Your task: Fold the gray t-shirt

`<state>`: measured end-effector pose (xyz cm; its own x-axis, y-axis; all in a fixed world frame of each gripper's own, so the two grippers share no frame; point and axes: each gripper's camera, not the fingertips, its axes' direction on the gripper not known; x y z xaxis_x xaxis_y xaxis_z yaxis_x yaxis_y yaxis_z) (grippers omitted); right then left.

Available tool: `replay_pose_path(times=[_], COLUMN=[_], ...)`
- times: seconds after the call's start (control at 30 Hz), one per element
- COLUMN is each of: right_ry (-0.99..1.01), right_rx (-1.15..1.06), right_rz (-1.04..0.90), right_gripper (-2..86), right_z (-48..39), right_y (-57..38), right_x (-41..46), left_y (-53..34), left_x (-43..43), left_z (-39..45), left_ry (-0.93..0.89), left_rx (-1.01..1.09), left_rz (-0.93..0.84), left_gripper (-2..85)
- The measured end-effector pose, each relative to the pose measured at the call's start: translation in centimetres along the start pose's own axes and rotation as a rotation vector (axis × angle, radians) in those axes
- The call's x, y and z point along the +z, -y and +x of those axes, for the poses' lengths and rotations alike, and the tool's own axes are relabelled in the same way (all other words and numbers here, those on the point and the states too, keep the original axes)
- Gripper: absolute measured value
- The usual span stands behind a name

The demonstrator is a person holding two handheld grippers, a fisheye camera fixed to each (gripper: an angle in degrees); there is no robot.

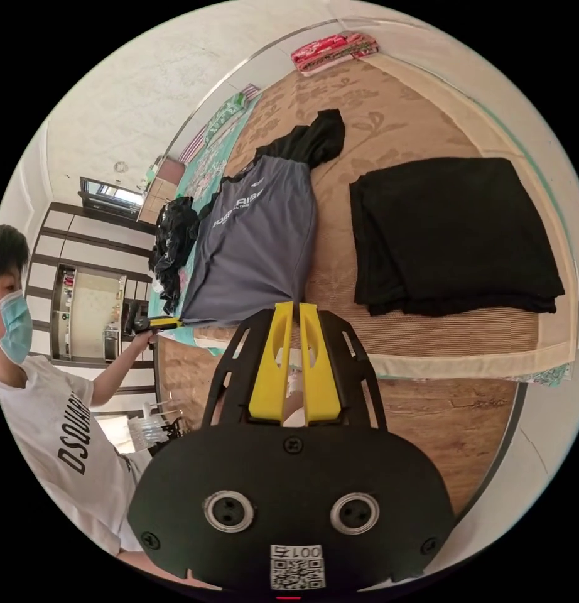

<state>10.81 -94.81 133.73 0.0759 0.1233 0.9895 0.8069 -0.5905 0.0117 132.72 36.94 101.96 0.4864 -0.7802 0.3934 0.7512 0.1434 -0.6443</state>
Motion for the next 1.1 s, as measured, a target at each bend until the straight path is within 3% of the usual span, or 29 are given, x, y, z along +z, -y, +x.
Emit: replay_pose_path(times=[0.17,0.3,0.47,0.63,0.8,0.87,0.97,1.1], right_ry=[-0.043,-0.114,-0.438,-0.55,-0.661,-0.71,-0.799,-0.826], right_rx=[0.041,0.065,-0.102,-0.146,-0.262,-0.306,-0.291,-0.196], right_rz=[-0.063,-0.147,-0.239,-0.232,-0.36,-0.408,-0.457,-0.283], right_gripper=[0.7,0.2,0.1,0.2,1.2,2.0,3.0,3.6], right_z=[0.3,0.6,-3.5,-6.5,-10.4,-12.1,-13.7,-16.8], right_y=[-0.8,-1.9,-1.9,-2.2,-2.0,-2.1,-2.4,-0.8], right_x=[0.6,4.3,8.1,8.7,12.4,12.9,12.2,6.9], left_y=[-0.1,0.6,3.7,5.5,7.5,8.4,8.9,11.9], left_x=[-5.4,-4.5,0.6,1.2,0.7,0.5,-0.8,-5.6], left_z=[1.5,2.7,5.4,5.7,5.2,5.2,5.5,7.1], left_ry=[-0.028,0.053,0.134,0.033,-0.12,-0.18,-0.168,-0.164], left_rx=[-0.06,-0.117,-0.107,-0.233,-0.356,-0.391,-0.488,-0.508], left_rz=[0.085,0.042,-0.081,-0.007,0.069,0.023,-0.009,0.129], left_gripper=[-0.9,-0.9,-1.0,-0.7,3.8,9.7,10.8,10.0])
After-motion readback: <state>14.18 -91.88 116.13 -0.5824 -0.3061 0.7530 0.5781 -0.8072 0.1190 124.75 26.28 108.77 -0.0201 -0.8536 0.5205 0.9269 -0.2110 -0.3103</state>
